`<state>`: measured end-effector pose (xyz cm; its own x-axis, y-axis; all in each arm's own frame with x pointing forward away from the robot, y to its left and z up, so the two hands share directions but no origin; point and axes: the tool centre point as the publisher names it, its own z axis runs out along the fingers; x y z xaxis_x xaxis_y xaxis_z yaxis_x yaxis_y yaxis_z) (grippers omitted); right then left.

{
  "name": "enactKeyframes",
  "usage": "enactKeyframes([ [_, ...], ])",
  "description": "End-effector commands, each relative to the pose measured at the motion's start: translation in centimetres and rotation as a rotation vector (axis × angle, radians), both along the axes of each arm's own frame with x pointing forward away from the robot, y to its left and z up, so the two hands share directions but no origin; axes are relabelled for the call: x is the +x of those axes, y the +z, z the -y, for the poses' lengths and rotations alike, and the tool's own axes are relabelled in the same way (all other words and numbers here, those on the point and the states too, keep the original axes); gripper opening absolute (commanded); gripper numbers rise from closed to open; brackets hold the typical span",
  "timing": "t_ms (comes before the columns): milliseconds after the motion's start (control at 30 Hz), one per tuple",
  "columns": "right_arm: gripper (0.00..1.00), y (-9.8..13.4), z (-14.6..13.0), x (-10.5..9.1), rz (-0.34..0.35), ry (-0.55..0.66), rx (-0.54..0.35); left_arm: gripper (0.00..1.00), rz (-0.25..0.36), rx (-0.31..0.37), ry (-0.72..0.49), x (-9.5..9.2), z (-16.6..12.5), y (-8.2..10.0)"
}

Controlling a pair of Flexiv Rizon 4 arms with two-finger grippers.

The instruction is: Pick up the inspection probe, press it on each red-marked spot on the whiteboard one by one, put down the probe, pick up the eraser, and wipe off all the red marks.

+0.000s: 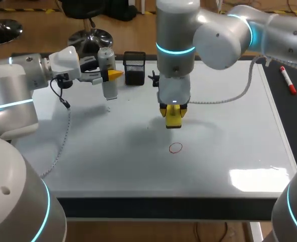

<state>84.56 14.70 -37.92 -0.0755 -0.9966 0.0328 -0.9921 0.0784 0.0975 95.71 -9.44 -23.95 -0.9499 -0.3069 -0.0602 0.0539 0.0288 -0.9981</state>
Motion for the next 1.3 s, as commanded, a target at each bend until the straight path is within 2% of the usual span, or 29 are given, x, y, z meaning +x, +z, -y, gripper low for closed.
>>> enactKeyframes([
  [33, 0.0, -0.1, -0.7, -1.4, 0.016, 0.006, 0.007, 0.0, 0.001, -0.002, 0.001, 0.0, 0.0, 0.1],
  [200, 0.0, -0.4, -1.9, -3.0, 0.009, 0.022, 0.004, 0.0, 0.001, -0.002, 0.001, 0.0, 0.0, 0.1],
  [367, 0.0, -0.6, -1.8, -4.5, -0.003, 0.017, 0.005, 0.0, 0.001, -0.002, 0.001, 0.0, 0.0, 0.1],
  [667, 0.0, -1.2, -1.6, -6.2, -0.01, -0.003, 0.011, 0.0, 0.001, -0.002, 0.001, 0.0, 0.0, 0.1],
  [933, 0.0, -2.3, -2.7, -7.8, -0.011, -0.001, 0.021, 0.0, 0.001, -0.002, 0.001, 0.0, 0.0, 0.1],
  [1300, 0.0, -4.1, -3.2, -8.5, -0.04, 0.022, 0.024, 0.0, 0.001, -0.002, 0.001, 0.0, 0.0, 0.1],
])
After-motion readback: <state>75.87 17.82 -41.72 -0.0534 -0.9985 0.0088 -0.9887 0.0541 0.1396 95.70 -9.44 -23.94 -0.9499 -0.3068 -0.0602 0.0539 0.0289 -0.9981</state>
